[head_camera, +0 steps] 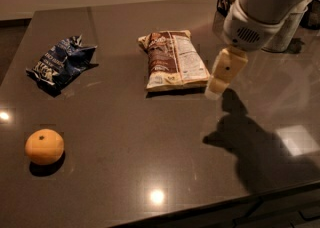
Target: Pick brown chip bag
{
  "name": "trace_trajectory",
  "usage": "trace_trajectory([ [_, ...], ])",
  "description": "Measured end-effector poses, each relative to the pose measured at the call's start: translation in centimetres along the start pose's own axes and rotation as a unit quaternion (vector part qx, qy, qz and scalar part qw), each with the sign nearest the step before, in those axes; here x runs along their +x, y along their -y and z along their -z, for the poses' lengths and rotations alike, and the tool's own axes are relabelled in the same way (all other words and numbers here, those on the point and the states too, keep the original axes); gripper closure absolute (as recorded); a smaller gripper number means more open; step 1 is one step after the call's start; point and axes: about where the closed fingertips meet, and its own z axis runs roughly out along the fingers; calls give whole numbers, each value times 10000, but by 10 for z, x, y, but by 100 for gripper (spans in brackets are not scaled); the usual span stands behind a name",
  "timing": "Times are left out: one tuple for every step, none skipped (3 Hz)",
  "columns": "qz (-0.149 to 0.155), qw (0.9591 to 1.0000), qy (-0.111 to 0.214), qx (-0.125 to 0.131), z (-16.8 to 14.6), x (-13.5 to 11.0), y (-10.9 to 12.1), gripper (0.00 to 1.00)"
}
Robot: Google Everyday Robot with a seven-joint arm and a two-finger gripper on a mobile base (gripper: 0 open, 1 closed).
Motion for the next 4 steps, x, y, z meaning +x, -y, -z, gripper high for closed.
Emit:
trace_trajectory([
  [-518,9986,42,64,-19,-28,18,0],
  [-1027,9946,143,79,-33,-55,37,0],
  [-1408,9898,205,45,-48,-80,50,0],
  [-1767,9842,148,-5,-74,-100,63,0],
])
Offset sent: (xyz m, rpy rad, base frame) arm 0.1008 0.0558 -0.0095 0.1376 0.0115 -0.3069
